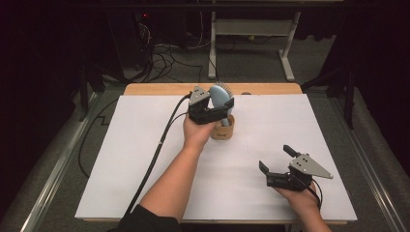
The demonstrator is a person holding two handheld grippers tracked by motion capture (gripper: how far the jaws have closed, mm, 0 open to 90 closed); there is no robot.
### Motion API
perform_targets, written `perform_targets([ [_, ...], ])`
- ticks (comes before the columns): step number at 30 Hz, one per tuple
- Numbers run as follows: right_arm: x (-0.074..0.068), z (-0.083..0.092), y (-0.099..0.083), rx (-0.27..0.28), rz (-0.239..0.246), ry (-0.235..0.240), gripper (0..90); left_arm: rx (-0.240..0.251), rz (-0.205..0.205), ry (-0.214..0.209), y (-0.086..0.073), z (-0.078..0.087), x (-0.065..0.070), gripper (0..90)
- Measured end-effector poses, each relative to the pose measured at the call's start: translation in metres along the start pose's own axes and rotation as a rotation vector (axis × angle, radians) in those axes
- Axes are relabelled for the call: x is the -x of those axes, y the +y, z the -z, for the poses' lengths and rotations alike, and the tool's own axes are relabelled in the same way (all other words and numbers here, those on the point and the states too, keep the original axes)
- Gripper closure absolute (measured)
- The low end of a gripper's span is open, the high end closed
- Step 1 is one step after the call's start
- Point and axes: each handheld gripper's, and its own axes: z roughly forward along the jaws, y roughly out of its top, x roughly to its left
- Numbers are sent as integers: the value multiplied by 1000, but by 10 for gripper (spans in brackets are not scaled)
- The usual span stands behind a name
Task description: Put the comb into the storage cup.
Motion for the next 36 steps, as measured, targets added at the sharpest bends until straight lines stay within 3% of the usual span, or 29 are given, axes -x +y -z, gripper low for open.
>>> perform_targets([
  [14,-1,0,0,-4,-2,2,4,-26,32,-19,2,6,-18,186],
  [26,-1,-1,-1,-12,-5,1,4,-50,21,14,6,15,-31,154],
  [36,-1,-1,-2,-13,-9,2,4,-44,51,46,3,21,-46,130],
])
